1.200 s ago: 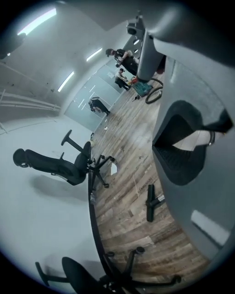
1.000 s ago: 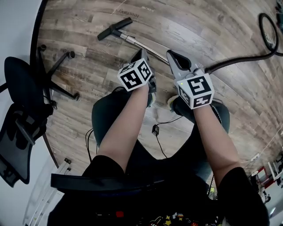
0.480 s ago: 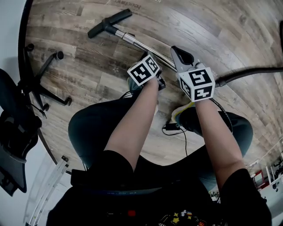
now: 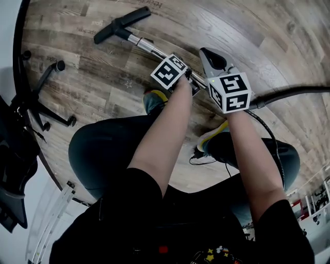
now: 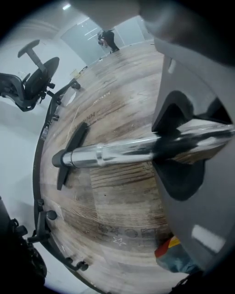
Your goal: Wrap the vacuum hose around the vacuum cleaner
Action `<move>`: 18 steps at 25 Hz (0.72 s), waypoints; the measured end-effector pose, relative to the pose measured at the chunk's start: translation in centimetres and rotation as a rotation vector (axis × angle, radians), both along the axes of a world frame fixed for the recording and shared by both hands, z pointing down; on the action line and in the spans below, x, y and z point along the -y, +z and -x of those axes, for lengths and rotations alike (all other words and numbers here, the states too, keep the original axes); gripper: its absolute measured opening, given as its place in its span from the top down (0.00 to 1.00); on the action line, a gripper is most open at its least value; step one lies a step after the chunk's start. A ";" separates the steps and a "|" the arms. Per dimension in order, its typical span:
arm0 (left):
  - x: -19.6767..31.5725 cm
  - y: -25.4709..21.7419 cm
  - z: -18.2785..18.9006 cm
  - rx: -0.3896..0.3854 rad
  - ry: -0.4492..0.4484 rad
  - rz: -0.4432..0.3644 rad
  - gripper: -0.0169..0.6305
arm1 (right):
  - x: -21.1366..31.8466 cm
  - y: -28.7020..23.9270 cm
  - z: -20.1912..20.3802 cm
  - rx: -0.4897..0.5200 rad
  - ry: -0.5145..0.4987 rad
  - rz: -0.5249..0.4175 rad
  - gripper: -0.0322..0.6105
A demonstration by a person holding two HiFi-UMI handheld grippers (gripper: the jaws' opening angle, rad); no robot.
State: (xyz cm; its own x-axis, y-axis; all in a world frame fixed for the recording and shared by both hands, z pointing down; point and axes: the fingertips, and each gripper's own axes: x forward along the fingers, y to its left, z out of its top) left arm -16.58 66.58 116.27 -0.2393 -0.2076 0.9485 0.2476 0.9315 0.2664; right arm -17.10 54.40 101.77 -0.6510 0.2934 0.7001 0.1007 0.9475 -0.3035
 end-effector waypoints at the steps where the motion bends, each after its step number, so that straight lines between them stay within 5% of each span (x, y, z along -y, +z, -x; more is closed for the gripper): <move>1: 0.0 0.6 0.2 -0.020 -0.013 0.006 0.68 | 0.3 0.1 -0.2 0.001 -0.001 0.000 0.91; 5: -0.3 1.8 0.4 -0.090 -0.068 0.062 0.72 | 1.2 0.8 -1.5 -0.009 0.006 0.004 0.91; 10: 0.1 0.3 0.3 -0.062 -0.108 0.022 0.74 | 2.3 -0.5 -3.4 -0.022 0.025 0.009 0.91; 18: 5.0 -16.1 1.6 0.135 0.063 -0.091 0.74 | 4.1 -14.8 -6.6 -0.004 0.092 0.040 0.91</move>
